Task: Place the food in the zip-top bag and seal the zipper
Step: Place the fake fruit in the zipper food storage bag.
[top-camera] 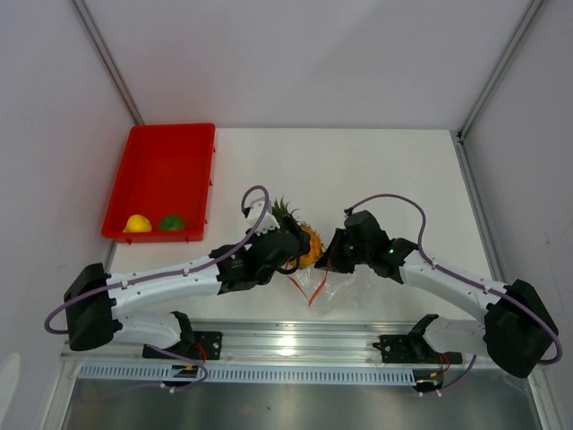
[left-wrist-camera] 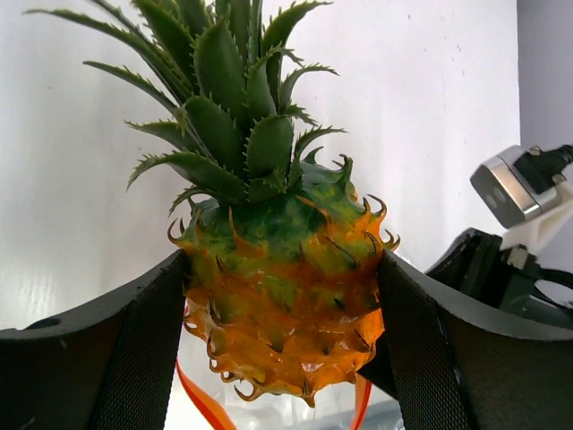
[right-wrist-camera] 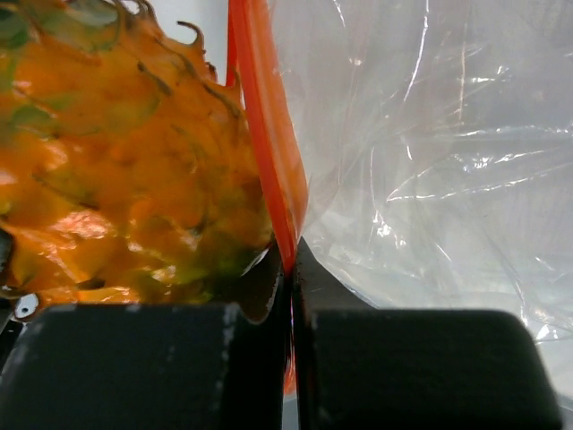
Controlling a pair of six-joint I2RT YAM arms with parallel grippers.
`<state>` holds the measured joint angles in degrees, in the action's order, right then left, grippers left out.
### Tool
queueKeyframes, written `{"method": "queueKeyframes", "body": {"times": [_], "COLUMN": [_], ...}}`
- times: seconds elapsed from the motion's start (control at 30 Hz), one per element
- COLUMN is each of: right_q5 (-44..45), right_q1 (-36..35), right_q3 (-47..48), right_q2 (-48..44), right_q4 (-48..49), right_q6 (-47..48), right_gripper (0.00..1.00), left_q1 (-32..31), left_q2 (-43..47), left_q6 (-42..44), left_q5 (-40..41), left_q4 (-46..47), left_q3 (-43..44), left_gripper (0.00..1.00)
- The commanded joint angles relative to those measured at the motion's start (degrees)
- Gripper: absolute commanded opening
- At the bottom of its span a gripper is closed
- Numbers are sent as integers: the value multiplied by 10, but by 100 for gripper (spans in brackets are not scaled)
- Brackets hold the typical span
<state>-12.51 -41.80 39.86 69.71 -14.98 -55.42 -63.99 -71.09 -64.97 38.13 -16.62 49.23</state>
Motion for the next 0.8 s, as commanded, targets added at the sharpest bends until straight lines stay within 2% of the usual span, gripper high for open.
{"method": "queueKeyframes", "body": {"times": [0.0,0.2,0.37,0.47,0.5,0.6,0.67,0.77], "right_q5": [8,11,21,21,21,28,37,46], "right_q1": [-5,-7,-11,-12,-14,-17,-21,-23], "right_q3": [7,9,18,32,36,57,77,100], "right_q2": [-26,-12,-10,-1,1,4,3,1], "right_q4": [23,15,-12,-38,-50,-88,-109,-150], "right_q6": [-16,-3,34,53,67,95,110,133], "right_gripper": [0,0,0,13,27,45,49,49], "left_q1": [-24,-41,-41,-41,-41,-41,-40,-41], "left_q2": [-19,-30,-3,17,20,25,24,20], "left_q6": [-67,-72,-20,14,21,48,62,74], "left_q5": [69,59,58,55,55,55,50,36], "left_q4": [-46,-39,1,33,45,55,62,85], "left_q3": [33,18,-4,-26,-29,-30,-31,-35], "left_gripper": [1,1,0,1,1,1,1,1]}}
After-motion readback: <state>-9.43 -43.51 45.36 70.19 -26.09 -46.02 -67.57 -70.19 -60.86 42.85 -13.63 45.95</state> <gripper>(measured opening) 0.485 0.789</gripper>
